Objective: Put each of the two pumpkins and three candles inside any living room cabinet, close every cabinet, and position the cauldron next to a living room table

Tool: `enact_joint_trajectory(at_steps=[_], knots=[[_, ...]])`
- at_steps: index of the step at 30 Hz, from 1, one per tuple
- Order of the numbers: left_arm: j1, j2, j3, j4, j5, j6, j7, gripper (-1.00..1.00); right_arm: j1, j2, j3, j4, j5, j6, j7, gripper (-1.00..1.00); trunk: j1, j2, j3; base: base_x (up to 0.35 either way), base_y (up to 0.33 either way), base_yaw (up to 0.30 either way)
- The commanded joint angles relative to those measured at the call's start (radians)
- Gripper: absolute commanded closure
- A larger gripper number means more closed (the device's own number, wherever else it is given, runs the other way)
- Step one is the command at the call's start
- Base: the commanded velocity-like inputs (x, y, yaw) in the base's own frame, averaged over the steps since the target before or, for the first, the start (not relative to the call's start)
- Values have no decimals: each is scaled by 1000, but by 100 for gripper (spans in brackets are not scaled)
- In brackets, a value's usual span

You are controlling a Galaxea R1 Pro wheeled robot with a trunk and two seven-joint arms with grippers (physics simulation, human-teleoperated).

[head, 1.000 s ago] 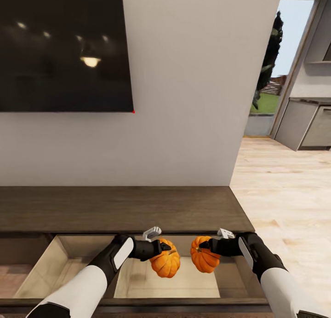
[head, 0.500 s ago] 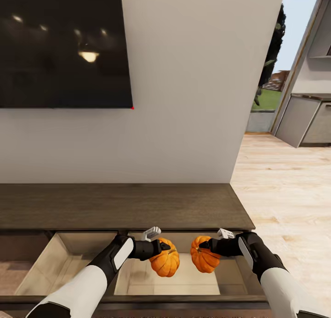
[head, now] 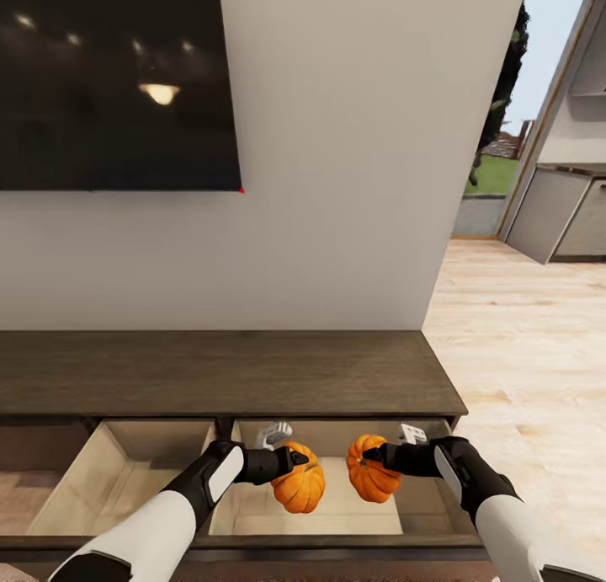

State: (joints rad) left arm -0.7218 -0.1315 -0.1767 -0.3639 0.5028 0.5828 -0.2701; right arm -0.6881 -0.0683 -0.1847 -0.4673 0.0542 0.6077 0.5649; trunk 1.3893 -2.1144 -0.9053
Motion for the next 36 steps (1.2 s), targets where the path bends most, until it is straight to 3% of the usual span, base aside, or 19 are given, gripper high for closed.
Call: enact_joint_trajectory(at_steps=[1, 15, 26, 36], knots=[[-1, 0, -3, 2, 3, 1, -2, 100, -1, 1, -7, 0, 3, 4, 6, 100, 0, 0, -3, 0, 0, 0], [-35, 3, 3, 20, 10, 4, 4, 100, -31, 1, -7, 7, 5, 9, 6, 100, 0, 0, -25, 0, 0, 0], [-37, 1, 1, 39, 15, -38, 2, 100, -43, -1, -7, 12, 3, 13, 11, 100, 0, 0, -43, 0, 0, 0], [-67, 1, 3, 42, 15, 3, 3, 100, -45, -1, -8, 12, 4, 16, 9, 100, 0, 0, -59, 0, 0, 0]])
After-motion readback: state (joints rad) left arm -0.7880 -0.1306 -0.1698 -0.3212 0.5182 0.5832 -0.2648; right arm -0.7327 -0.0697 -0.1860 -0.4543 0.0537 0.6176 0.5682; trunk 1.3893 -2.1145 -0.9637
